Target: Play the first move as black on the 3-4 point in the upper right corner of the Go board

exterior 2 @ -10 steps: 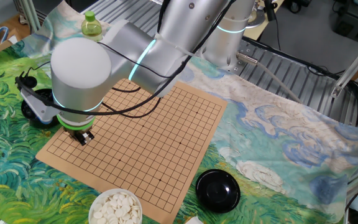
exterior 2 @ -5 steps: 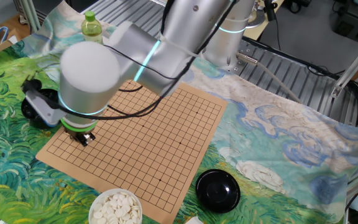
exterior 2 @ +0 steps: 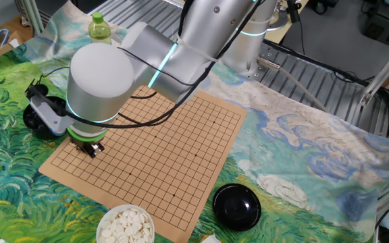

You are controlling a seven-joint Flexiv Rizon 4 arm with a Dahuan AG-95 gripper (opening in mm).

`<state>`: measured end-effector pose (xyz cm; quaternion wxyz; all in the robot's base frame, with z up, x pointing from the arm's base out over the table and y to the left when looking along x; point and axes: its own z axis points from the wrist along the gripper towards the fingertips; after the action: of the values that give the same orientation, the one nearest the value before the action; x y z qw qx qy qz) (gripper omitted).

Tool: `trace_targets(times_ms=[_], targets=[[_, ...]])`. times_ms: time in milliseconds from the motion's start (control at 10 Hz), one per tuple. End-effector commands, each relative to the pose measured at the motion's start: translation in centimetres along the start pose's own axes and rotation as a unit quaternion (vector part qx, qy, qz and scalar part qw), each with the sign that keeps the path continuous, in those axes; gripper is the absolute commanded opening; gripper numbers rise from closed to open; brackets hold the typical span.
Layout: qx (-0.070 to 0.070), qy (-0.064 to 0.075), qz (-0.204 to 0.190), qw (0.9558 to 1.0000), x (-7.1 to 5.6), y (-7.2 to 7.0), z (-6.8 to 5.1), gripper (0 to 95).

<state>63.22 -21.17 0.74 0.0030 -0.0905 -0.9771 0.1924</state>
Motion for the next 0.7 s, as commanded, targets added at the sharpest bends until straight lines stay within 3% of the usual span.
trace_targets(times_ms=[100,700], targets=[[0.004,-0.005,0.000,1.0000,0.12,-0.02,-0.07,0.0],[0.002,-0.017,0.005,0.9998,0.01,0.20,0.08,0.0]])
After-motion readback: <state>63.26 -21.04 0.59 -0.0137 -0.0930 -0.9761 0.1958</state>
